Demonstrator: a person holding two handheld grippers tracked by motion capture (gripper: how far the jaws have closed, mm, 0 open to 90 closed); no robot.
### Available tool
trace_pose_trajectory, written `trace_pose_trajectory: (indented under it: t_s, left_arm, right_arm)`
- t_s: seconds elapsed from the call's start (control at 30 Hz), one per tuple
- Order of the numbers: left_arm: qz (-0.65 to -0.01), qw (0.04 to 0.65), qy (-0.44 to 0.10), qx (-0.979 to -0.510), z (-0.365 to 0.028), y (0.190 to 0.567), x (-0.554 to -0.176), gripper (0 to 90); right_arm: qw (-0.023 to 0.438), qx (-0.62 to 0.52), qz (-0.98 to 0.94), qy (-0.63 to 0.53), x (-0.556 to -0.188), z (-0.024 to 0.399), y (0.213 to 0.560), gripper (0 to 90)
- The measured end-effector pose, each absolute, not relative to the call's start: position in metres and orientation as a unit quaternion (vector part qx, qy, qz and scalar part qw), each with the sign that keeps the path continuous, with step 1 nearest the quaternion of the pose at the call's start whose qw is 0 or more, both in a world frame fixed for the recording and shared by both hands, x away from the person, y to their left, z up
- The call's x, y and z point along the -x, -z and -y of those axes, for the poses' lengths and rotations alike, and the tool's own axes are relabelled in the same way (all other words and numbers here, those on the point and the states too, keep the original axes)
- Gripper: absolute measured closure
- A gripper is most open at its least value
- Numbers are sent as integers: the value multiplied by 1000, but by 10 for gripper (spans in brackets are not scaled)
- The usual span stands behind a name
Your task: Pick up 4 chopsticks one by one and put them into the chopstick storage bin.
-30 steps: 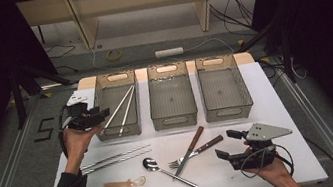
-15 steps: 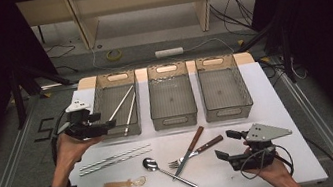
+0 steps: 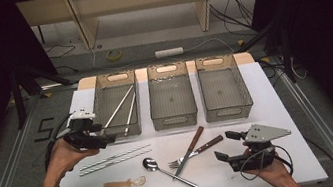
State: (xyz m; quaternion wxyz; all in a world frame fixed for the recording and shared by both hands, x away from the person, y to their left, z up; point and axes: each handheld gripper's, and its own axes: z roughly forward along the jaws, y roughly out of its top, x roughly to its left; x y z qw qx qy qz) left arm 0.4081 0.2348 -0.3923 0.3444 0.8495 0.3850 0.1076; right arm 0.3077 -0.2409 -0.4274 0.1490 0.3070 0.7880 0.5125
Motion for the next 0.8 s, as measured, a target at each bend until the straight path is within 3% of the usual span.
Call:
trace_pose_trajectory:
  t_s: [0.8]
  left_arm:
    - [-344, 262, -77, -898, -230, 416, -395, 236]
  right_arm:
    - [144, -306, -788, -515, -307, 239, 428, 239]
